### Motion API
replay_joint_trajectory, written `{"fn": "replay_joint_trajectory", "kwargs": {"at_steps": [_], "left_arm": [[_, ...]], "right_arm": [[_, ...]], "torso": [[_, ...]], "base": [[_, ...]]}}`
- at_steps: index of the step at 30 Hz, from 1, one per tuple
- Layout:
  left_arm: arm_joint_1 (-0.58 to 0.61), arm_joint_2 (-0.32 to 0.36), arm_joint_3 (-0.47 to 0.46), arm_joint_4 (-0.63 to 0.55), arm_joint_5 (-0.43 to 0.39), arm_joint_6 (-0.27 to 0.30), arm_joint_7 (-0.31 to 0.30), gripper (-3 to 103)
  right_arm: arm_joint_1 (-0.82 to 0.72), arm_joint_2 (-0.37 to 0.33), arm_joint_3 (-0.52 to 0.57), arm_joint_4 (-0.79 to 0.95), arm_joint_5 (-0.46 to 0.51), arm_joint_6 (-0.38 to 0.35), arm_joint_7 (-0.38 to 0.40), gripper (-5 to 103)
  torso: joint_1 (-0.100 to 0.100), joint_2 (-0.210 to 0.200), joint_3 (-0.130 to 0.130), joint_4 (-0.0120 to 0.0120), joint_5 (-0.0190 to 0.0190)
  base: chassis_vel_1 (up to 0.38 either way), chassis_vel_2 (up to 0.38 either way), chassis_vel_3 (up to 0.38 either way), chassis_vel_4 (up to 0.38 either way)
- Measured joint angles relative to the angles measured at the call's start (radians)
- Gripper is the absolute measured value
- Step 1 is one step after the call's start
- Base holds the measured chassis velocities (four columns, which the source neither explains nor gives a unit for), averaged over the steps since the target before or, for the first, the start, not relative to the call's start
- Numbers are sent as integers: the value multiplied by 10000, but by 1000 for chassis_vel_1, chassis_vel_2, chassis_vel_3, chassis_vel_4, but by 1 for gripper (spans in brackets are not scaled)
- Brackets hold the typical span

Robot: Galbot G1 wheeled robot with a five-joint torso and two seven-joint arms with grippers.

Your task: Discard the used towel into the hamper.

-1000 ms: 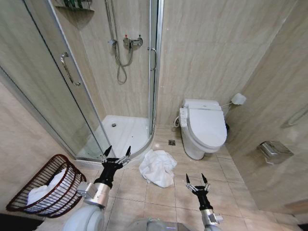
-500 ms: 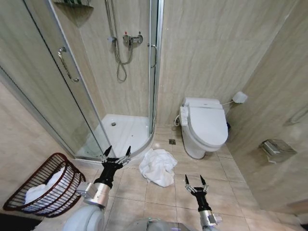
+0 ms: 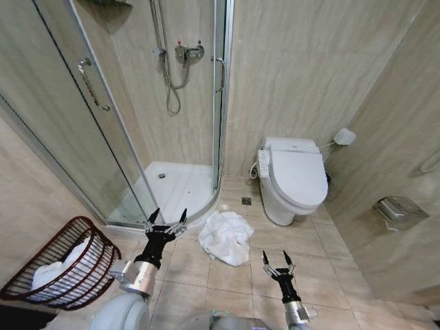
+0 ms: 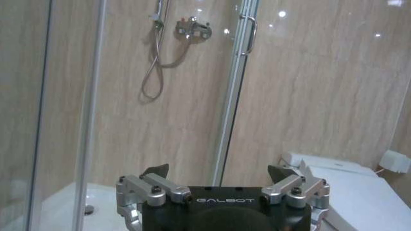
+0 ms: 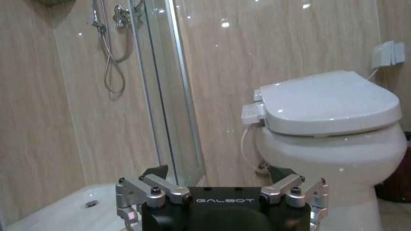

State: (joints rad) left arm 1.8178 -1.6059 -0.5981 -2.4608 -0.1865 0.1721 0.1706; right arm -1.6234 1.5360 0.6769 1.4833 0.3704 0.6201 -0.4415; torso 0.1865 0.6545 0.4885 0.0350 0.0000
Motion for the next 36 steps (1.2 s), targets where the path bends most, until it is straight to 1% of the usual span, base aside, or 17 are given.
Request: {"fn": "replay_joint_trajectory", "kwargs": {"at_steps": [1, 4, 9, 11, 14, 17, 24, 27, 34, 36], "left_arm": [[0, 0, 0, 0, 0, 0, 0, 100], [0, 0, 0, 0, 0, 0, 0, 100], [0, 0, 0, 0, 0, 0, 0, 100], [0, -1, 0, 0, 0, 0, 0, 100], [0, 0, 0, 0, 0, 0, 0, 100], [0, 0, 0, 0, 0, 0, 0, 100], [0, 0, 0, 0, 0, 0, 0, 100], [0, 0, 0, 0, 0, 0, 0, 100], [0, -1, 0, 0, 0, 0, 0, 100], [0, 0, 0, 0, 0, 0, 0, 100]], "right_arm": [[0, 0, 0, 0, 0, 0, 0, 100], [-36, -48, 5, -77, 178, 64, -299, 100], [-27, -60, 21, -182, 199, 138, -373, 100], [-92, -88, 11, -210, 367, 210, -719, 100], [-127, -91, 7, -241, 419, 313, -868, 100], [-129, -61, 1, -272, 423, 440, -873, 100], [-94, 38, 69, -265, -36, 797, -823, 100], [-118, 48, 92, -234, -110, 832, -805, 100], [-142, 50, 85, -276, -24, 831, -904, 100], [-140, 49, 55, -314, 130, 819, -944, 100]], "torso": [[0, 0, 0, 0, 0], [-71, -167, -95, 1, 0], [-149, -350, -201, 1, 1], [-196, -468, -270, 1, 1], [-242, -572, -330, -1, 0], [-296, -694, -400, 0, 0], [-417, -1010, -594, 1, 0], [-462, -1117, -655, 1, 0], [-574, -1382, -808, 0, 0], [-620, -1494, -874, 0, 0]], "base": [[0, 0, 0, 0], [0, 0, 0, 0], [0, 0, 0, 0], [0, 0, 0, 0], [0, 0, 0, 0], [0, 0, 0, 0], [0, 0, 0, 0], [0, 0, 0, 0], [0, 0, 0, 0], [0, 0, 0, 0]]}}
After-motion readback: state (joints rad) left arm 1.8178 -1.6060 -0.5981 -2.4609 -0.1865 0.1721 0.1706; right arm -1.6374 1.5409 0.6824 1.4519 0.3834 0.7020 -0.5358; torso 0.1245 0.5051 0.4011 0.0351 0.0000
